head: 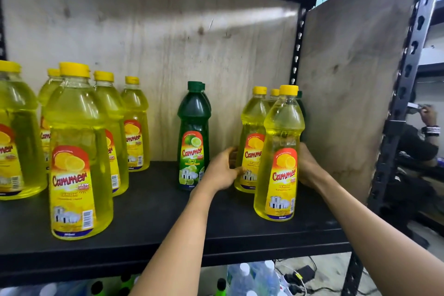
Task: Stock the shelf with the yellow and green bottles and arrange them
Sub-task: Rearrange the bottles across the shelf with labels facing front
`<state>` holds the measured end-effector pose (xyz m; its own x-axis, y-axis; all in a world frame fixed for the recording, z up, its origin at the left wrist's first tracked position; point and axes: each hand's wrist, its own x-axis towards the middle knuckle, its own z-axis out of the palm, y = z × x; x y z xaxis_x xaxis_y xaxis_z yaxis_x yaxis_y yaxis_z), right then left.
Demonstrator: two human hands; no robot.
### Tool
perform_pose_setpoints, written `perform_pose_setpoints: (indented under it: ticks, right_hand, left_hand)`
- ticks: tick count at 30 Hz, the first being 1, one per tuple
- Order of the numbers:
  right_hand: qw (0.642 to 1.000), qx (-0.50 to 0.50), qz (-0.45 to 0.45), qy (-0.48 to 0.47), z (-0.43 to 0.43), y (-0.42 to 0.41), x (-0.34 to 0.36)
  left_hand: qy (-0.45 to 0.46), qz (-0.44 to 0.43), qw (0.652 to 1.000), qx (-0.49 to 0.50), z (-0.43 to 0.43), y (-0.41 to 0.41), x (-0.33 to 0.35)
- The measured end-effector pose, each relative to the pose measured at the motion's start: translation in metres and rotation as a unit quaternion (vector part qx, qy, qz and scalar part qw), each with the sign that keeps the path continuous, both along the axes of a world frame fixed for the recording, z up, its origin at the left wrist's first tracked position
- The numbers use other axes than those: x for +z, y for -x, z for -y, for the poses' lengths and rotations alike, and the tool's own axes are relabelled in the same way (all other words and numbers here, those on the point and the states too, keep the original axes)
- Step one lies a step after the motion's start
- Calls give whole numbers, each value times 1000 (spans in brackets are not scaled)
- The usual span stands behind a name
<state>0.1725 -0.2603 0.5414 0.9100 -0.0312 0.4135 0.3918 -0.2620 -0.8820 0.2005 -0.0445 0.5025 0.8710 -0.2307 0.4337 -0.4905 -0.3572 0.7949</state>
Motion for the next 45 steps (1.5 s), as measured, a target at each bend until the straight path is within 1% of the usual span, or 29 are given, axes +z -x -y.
perform_pose_setpoints:
  ticks: [3,6,11,14,17,19,21,23,24,27,30,34,38,41,45]
  right_hand:
    - [1000,0,8,-14,-1,-4,-3]
    - [1000,-4,5,-1,0,-8,-5]
    - [998,-52,15,8,3,-11,-8]
    - [996,-76,18,51,4,-7,-9]
    - [993,-76,15,94,8,2,-6]
    - [994,-92,35,54,10,6,-1]
    - [989,-137,60,-1,12,6,6]
    - [980,-184,75,-14,16,-1,13]
    - [975,-206,84,-7,17,-3,17]
    - [959,-258,112,28,14,-13,32]
    - [956,-264,122,22,11,-27,48]
    - [952,-280,122,19,10,-45,62]
    - [969,-235,72,-11,14,-60,63]
    - [960,-272,68,-8,17,-64,58]
    - [954,-293,56,-16,19,-65,52]
  left_hand:
    - [1,-1,1000,9,-3,1,0]
    - [-3,0,1000,15,-3,2,0]
    - [-4,4,1000,26,-4,6,-1]
    - [-1,-5,1000,29,-3,7,-1]
    - [-3,-12,999,37,0,11,0]
    - [-4,18,998,66,2,15,1]
    - [59,59,992,92,4,21,6]
    - [115,94,983,107,6,25,18]
    - [119,109,981,112,7,26,26]
    - [97,124,983,93,10,23,54]
    - [83,102,990,43,12,17,63]
    - [84,76,993,24,10,11,41]
    - [55,86,994,34,4,7,8]
    - [26,105,993,45,2,4,-3]
    - [9,130,990,56,3,0,-7]
